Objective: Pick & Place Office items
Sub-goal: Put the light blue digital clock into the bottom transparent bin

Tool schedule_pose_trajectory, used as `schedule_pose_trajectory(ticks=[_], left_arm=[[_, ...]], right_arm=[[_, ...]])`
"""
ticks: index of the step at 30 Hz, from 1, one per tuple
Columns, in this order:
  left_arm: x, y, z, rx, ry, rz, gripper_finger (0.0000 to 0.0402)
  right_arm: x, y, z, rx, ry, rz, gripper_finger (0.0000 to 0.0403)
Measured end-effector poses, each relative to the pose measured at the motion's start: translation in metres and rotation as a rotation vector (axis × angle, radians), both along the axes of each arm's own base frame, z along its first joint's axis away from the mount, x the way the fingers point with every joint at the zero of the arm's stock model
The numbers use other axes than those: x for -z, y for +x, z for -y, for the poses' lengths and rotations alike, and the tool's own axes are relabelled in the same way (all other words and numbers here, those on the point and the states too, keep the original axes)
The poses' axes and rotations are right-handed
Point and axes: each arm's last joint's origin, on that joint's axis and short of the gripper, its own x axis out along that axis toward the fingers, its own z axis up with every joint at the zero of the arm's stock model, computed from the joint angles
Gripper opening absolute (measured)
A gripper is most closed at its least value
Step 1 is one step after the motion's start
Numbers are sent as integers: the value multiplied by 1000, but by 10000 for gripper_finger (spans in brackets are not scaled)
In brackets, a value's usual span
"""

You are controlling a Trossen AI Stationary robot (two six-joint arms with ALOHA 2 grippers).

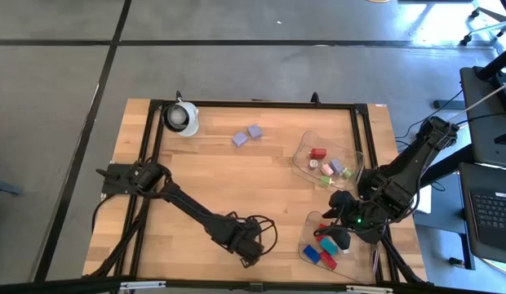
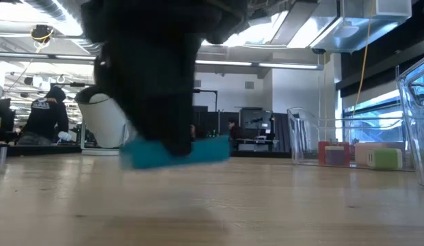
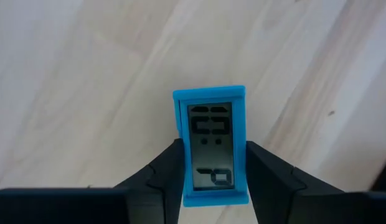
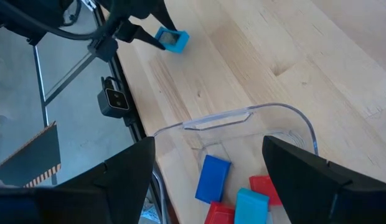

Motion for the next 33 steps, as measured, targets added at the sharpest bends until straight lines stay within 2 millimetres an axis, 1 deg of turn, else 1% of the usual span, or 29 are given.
schedule_pose_trajectory(ticks=[5, 8, 15, 22, 28, 33], left_arm=[[-19, 3, -4, -26, 26, 104, 137], [-36, 6, -9, -36, 53, 208, 137], [-89, 11, -23, -49, 163, 490, 137], [-145, 4, -42, -58, 303, 709, 137], [-187, -6, -49, -38, 376, 867, 137], [-215, -13, -53, -7, 432, 985, 137]], right_arm=[[-1, 1, 0, 19, -1, 32, 300], [-2, 2, -1, 31, -1, 51, 300], [-4, 4, -1, 33, -36, 92, 300], [-9, 7, -4, -31, -69, 171, 300], [-18, 13, -7, -47, -160, 319, 300], [-32, 20, -10, -6, -290, 499, 300]])
